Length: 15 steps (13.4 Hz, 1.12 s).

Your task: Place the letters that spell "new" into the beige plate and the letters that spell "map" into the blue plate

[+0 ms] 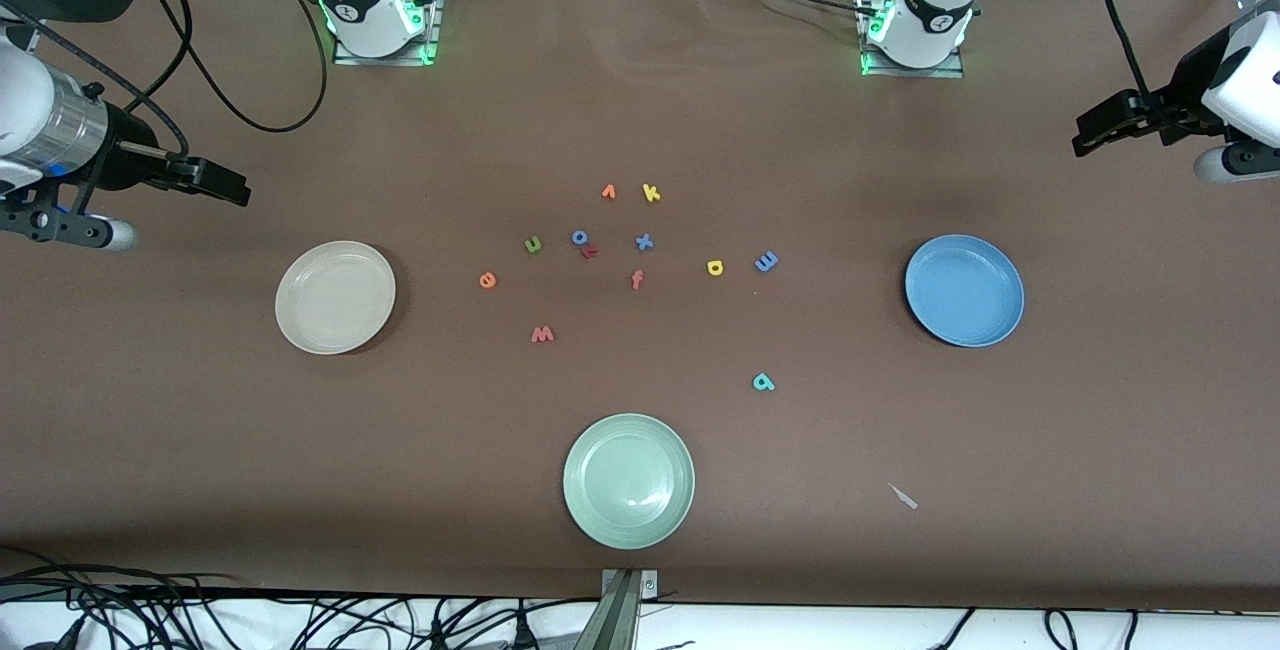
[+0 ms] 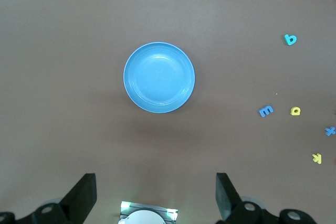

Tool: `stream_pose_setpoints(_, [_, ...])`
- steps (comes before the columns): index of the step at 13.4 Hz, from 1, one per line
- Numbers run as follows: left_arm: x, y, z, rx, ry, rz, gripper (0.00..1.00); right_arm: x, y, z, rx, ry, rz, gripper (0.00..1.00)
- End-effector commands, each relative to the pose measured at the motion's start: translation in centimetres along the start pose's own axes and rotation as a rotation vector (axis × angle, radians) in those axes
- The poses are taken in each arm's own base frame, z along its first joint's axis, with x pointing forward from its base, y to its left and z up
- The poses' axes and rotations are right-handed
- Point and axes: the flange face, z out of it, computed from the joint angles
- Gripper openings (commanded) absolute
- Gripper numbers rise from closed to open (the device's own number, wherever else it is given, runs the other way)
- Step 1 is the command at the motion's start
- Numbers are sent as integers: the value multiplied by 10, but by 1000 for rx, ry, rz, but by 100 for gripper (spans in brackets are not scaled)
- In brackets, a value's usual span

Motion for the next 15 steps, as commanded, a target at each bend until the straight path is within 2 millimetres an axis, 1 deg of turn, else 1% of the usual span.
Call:
stream_pose_setpoints(1, [1,2,-6,-4,0,-1,100,-3,2,1,-1,1,13,100])
stream_pose_setpoints(12, [1,4,-6,-2,0,2,100,-1,1,-2,10,18,-7,100])
stream_pose_setpoints(15, [1,4,-6,-2,0,2,100,-1,1,-2,5,20,-51,100])
